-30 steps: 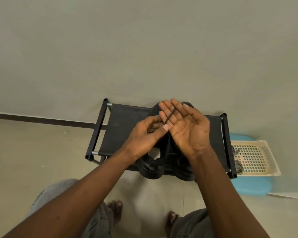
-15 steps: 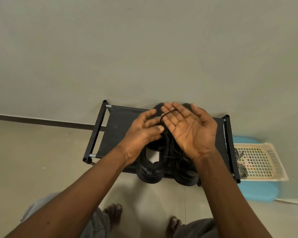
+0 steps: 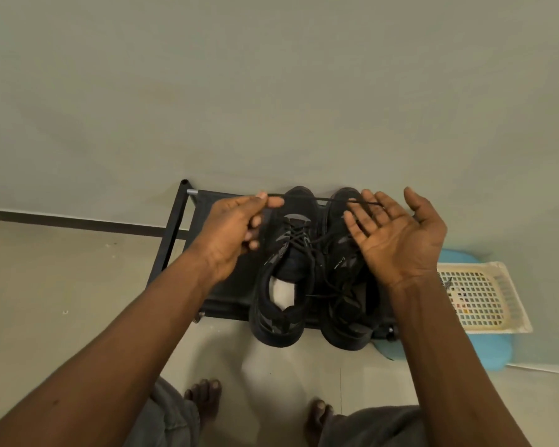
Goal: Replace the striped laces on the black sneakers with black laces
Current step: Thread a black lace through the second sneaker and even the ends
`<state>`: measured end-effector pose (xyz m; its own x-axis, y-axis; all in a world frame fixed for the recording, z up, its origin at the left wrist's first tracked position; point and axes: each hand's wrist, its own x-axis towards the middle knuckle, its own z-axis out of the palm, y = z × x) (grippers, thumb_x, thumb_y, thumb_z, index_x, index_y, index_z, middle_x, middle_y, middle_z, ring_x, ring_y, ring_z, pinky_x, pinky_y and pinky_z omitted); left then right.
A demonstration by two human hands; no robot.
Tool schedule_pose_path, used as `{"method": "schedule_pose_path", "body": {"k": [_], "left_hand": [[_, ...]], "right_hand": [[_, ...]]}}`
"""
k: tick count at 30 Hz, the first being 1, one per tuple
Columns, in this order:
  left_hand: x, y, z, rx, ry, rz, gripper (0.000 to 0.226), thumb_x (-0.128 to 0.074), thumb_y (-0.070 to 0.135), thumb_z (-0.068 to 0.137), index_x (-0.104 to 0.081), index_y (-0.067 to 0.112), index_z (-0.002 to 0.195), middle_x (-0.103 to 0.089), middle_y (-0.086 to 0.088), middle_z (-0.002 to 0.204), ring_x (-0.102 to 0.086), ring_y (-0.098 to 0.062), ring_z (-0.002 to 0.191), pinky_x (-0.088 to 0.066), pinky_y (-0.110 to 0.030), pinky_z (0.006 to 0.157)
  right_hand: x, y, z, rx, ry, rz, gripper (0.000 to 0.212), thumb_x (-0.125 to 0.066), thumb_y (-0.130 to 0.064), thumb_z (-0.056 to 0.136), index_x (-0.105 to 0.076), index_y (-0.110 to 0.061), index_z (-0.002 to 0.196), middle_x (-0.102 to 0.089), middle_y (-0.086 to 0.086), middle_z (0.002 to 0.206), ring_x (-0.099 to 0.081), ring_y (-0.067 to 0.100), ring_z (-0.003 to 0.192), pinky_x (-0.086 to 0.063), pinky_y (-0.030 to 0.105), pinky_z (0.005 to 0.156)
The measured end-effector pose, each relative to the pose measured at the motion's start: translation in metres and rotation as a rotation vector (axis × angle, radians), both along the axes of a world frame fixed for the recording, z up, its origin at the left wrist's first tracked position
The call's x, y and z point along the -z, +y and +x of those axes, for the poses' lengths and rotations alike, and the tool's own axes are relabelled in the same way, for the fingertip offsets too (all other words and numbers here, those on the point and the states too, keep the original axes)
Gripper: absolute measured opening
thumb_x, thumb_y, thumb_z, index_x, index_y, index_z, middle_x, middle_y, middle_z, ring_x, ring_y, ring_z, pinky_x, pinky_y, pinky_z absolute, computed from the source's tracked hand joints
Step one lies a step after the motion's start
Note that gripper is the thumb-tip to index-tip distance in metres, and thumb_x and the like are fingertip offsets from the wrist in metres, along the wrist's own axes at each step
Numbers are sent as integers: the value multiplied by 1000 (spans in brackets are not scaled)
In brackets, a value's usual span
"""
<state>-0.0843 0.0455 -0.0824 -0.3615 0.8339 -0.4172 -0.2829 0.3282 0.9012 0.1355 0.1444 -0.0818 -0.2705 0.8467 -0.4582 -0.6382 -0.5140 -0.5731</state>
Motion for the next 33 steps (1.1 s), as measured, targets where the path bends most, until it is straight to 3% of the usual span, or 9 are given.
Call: {"method": "schedule_pose_path", "body": {"k": [3,6,8,10,13,17,23,29,33], "left_hand": [[0,4,-3,-108,126,-46,29,-61,37,103,-82,18,98,-43,10,57,-34,-9,52,-36,-22,52],[0,5,-1,-68,356,-35,29,-56,29,107,-81,19,99,-63,14,54,-57,-19,60,-49,-36,85],[1,6,5,46,505,-7,32,-50,24,108,-81,24,99,-59,19,53,-55,-2,56,-44,-27,73],[1,8,13,191,658,9,28,-53,23,107,-80,28,106,-66,30,74,-62,13,74,-44,-14,72],[5,12,21,277,762,86,21,-68,19,99,-82,33,105,-72,28,89,-64,18,89,-48,-4,83],[12,14,19,298,541,150,17,-76,11,94,-83,19,106,-80,10,99,-75,-4,99,-59,-33,96],[4,11,14,327,384,91,15,-67,4,99,-78,11,106,-80,-6,89,-70,-10,74,-51,-15,61],[8,13,6,330,458,105,19,-70,8,98,-82,24,98,-79,7,85,-70,0,78,-54,-18,76],[11,14,6,348,444,64,23,-67,4,99,-78,20,110,-81,1,89,-76,-15,85,-63,-35,87]], "right_hand": [[1,5,1,45,-169,10,48,-56,-34,98,-58,-4,135,-66,13,135,-68,30,118,-55,43,98],[0,-5,-5,-143,-774,129,42,-59,-30,99,-56,-9,135,-73,7,99,-73,21,78,-55,33,69],[5,-15,-8,-273,-1328,349,67,-63,-33,96,-35,-26,156,-66,5,111,-65,16,77,-52,36,75],[6,-26,-15,-265,-1561,617,78,-64,-35,94,-21,-37,160,-44,8,140,-60,21,96,-51,41,92],[8,-27,-26,-300,-1332,914,77,-66,-25,94,-28,-43,158,-50,-4,141,-60,16,90,-54,37,88],[16,-27,-33,-522,-983,913,58,-66,-9,97,-52,-35,148,-71,-6,117,-71,20,70,-62,36,75],[12,-26,-29,-398,-1027,853,25,-69,-6,96,-77,-16,117,-74,-7,95,-70,1,78,-53,13,73],[15,-20,-21,-372,-1206,831,16,-67,-13,96,-79,-23,100,-71,-11,78,-69,5,68,-53,17,62],[14,-21,-19,-394,-1268,887,20,-69,-14,94,-77,-24,110,-60,-19,63,-58,3,52,-45,10,55]]}}
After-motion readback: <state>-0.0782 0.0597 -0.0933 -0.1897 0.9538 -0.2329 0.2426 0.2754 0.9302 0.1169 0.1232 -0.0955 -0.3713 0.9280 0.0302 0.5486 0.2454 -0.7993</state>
